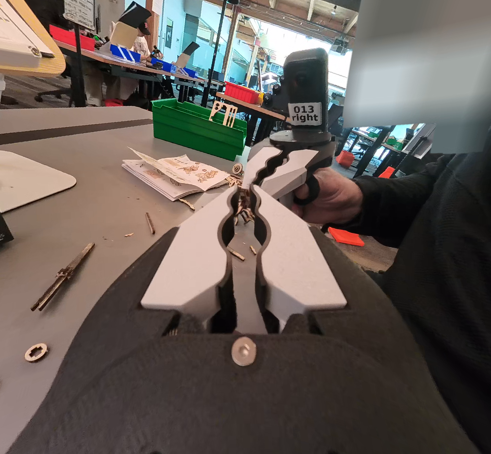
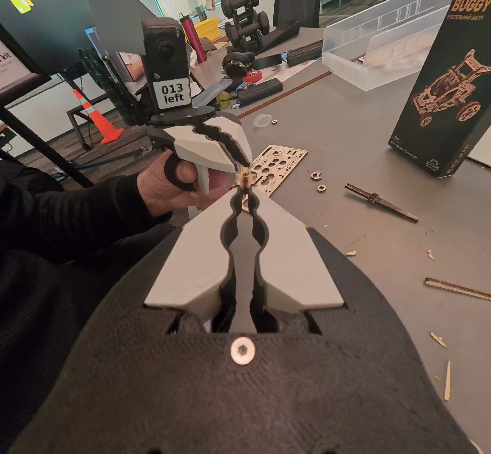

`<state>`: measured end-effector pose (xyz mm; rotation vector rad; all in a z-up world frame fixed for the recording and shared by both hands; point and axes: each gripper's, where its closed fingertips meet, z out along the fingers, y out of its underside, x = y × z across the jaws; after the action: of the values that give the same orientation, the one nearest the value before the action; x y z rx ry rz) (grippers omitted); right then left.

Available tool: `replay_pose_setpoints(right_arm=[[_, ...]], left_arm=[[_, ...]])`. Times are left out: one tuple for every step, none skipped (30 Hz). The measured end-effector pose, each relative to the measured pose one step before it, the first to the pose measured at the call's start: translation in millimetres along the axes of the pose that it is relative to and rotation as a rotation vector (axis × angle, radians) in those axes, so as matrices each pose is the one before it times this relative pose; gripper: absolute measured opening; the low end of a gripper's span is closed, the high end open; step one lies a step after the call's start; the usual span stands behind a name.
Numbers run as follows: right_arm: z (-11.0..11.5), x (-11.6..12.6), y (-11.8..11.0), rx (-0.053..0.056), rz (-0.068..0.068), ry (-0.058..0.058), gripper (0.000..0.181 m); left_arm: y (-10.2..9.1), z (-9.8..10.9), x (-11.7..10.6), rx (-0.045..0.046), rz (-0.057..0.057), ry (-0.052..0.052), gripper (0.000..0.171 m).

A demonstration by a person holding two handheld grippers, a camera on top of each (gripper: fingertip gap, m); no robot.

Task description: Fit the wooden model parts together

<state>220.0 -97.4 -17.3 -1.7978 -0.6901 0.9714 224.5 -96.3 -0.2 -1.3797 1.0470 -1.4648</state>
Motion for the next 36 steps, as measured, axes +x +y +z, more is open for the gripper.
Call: replay_pose_setpoints(right_arm=[[0.67, -0.42, 0.90, -0.0037, 0.0001, -0.0013, 0.000], [0.22, -0.28, -0.05, 0.0006, -0.0038, 0.0022, 0.000], [-0.23, -0.55, -0.81, 0.0023, -0.0078, 0.0004, 0.000], [-0.52, -0.45, -1.31, 0.0040, -0.0083, 0.0000, 0.000], [-0.52, -0.25, -0.68, 0.0011, -0.0082, 0.0005, 0.000], [-0.30, -0.23, -0.06, -0.0016, -0.0062, -0.0001, 0.000], [-0.13, -0.44, 0.14, -0.0035, -0.0067, -0.0013, 0.000], [0.19, -0.41, 0.55, -0.0077, -0.0108, 0.0017, 0.000], [0.39, -0.24, 0.82, -0.0103, -0.0144, 0.0047, 0.000], [0.28, -0.62, 0.44, -0.0075, -0.0153, 0.0036, 0.000], [0.25, -0.51, 0.33, -0.0063, -0.0123, 0.0044, 0.000], [0.17, -0.36, 0.21, -0.0054, -0.0124, 0.0056, 0.000], [0.25, -0.25, 0.64, -0.0073, -0.0109, 0.0048, 0.000], [0.37, -0.10, 0.69, -0.0071, -0.0088, 0.0046, 0.000], [0.38, -0.43, 0.53, -0.0048, -0.0083, 0.0031, 0.000], [0.27, -0.53, 0.42, -0.0055, -0.0080, 0.0028, 0.000], [0.11, -0.17, 0.26, -0.0041, -0.0072, 0.0046, 0.000], [-0.07, 0.43, 0.64, -0.0062, -0.0039, 0.0058, 0.000], [-0.48, 0.23, -0.35, 0.0014, -0.0019, 0.0039, 0.001], [-0.44, 0.01, -0.82, 0.0038, 0.0012, 0.0010, 0.000], [-0.06, -0.13, -0.28, -0.0004, -0.0002, 0.0024, 0.000], [0.03, 0.15, -0.03, -0.0023, -0.0041, 0.0052, 0.000], [-0.07, 0.01, -0.26, -0.0006, -0.0010, 0.0029, 0.000], [-0.25, -0.06, -0.18, -0.0003, 0.0025, 0.0013, 0.000], [-0.37, 0.38, 0.21, -0.0028, 0.0026, 0.0029, 0.000], [-0.20, 0.19, 0.29, -0.0038, 0.0033, 0.0030, 0.000], [-0.36, 0.17, 0.07, -0.0009, 0.0053, 0.0018, 0.000], [-0.22, 0.34, 0.16, -0.0004, 0.0060, 0.0025, 0.000], [0.02, 0.45, 0.69, -0.0046, 0.0064, 0.0044, 0.000], [0.14, 0.22, 0.50, -0.0040, 0.0042, 0.0031, 0.000], [0.50, -0.57, 0.49, -0.0043, 0.0021, 0.0000, 0.000], [0.95, -0.56, 0.86, -0.0073, 0.0006, 0.0025, 0.000], [1.16, -0.30, 1.43, -0.0089, 0.0020, 0.0028, 0.000], [1.29, -0.88, 0.84, -0.0019, 0.0100, -0.0038, 0.000], [1.53, -2.02, -0.43, 0.0087, 0.0166, -0.0109, 0.001], [1.49, -0.80, -0.05, 0.0039, 0.0153, -0.0052, 0.000]], left_arm=[[0.19, 0.06, 0.09, -0.00037, 0.0005, 0.0027, 0.005], [-0.11, -1.00, -0.19, 0.00076, -0.0043, 0.0053, 0.004], [-0.81, -2.00, -0.36, 0.00367, -0.0029, 0.0053, 0.004], [-0.64, -2.13, -0.80, 0.00167, -0.0030, 0.0018, 0.003], [0.02, -1.45, -0.35, -0.00314, -0.0015, 0.0023, 0.003], [-0.05, -0.89, 0.48, -0.00270, -0.0001, 0.0052, 0.001], [0.21, -0.26, 0.90, -0.00423, 0.0027, 0.0047, 0.000], [-0.62, 0.07, 1.53, 0.00134, 0.0041, 0.0060, 0.000], [-1.47, -0.20, -0.08, 0.00617, 0.0038, -0.0048, 0.000], [-1.80, -0.45, -0.64, 0.00835, 0.0052, -0.0082, 0.000], [-1.28, 0.14, 0.88, 0.00586, -0.0016, 0.0037, 0.000], [-0.06, 0.81, 0.66, 0.00026, -0.0068, 0.0030, 0.000], [0.73, 1.24, 1.05, -0.00257, -0.0029, 0.0021, 0.000], [1.82, 1.58, 0.79, -0.00771, -0.0002, -0.0010, 0.000], [1.37, 1.42, 0.06, -0.00344, 0.0021, -0.0094, 0.000], [1.04, 1.37, -0.34, -0.00124, 0.0045, -0.0136, 0.000], [1.02, 1.18, -0.03, -0.00053, 0.0039, -0.0094, 0.000], [0.71, 0.08, -0.57, 0.00128, 0.0041, -0.0083, 0.000], [-0.02, -0.54, -0.59, 0.00566, -0.0036, -0.0029, 0.000], [-0.52, -0.22, 0.17, 0.01085, -0.0128, 0.0045, 0.000], [-0.29, 0.36, 0.23, 0.01077, -0.0107, 0.0013, 0.000], [-0.24, 0.39, 0.32, 0.01102, -0.0028, -0.0028, 0.000], [-0.47, 0.33, 0.38, 0.01169, -0.0039, -0.0025, 0.000], [-0.24, 0.70, 0.56, 0.01199, -0.0095, -0.0003, 0.000], [0.19, 0.89, 0.10, 0.00907, -0.0063, -0.0034, 0.000], [0.31, 0.85, 0.15, 0.00665, 0.0037, -0.0061, 0.000], [-0.06, 0.57, 0.14, 0.00654, 0.0010, -0.0047, 0.000], [0.63, 0.40, -0.41, -0.00059, 0.0049, -0.0083, 0.000], [0.94, 0.51, -0.62, -0.00309, 0.0096, -0.0107, 0.000], [0.29, 0.59, 0.76, 0.00239, 0.0000, -0.0001, 0.000], [0.32, 0.65, 1.39, 0.00352, -0.0051, 0.0069, 0.000], [1.03, 0.76, 0.76, -0.00216, 0.0076, -0.0014, 0.000], [1.73, 0.52, 0.38, -0.01205, 0.0170, -0.0048, 0.000], [0.30, 1.07, 2.23, -0.00682, 0.0066, 0.0091, 0.000], [1.63, 2.73, 4.23, -0.01201, 0.0016, 0.0211, 0.000], [0.65, 1.57, -0.45, -0.00155, 0.0054, -0.0072, 0.000]])
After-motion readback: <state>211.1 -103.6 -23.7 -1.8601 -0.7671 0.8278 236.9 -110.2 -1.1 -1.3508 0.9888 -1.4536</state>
